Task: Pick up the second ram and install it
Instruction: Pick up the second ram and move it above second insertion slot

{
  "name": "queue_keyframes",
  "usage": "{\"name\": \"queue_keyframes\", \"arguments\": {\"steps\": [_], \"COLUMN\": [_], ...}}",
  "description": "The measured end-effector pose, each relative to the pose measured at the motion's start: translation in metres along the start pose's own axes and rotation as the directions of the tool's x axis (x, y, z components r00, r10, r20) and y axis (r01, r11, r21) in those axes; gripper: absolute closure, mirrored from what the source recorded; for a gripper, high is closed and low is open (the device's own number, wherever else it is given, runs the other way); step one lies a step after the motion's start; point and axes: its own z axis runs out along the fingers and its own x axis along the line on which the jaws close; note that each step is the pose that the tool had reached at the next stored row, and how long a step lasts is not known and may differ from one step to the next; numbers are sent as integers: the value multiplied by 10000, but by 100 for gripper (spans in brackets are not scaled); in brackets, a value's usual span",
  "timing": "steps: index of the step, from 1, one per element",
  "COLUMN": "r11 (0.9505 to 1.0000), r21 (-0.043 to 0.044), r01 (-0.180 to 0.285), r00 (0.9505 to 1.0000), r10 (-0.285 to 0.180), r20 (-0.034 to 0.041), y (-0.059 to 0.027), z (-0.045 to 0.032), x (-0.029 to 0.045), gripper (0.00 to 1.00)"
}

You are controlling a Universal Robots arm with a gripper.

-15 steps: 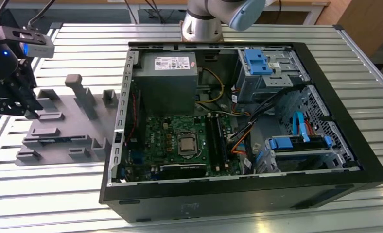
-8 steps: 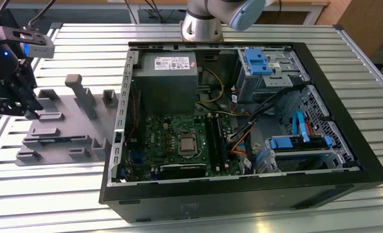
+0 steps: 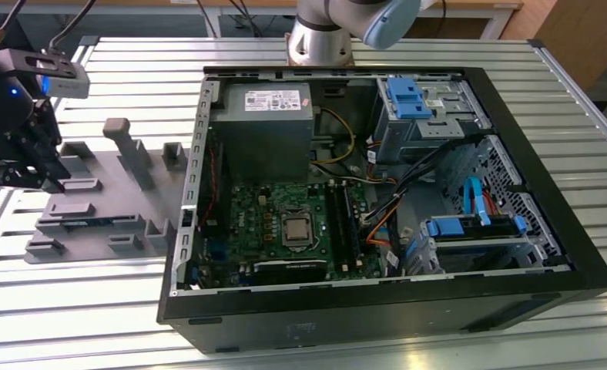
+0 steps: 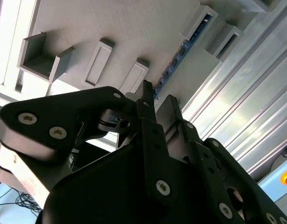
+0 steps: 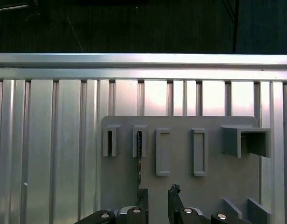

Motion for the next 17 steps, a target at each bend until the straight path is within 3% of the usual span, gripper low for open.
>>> {"name": "queue_keyframes", "arguments": {"steps": [17], "r11": [10000], "r21": [0], "r01": [10], "r00": [10000], "r10": [-10], "r20": [-1], "y": [0], "z": [137], "x": [53], "gripper": [69]}}
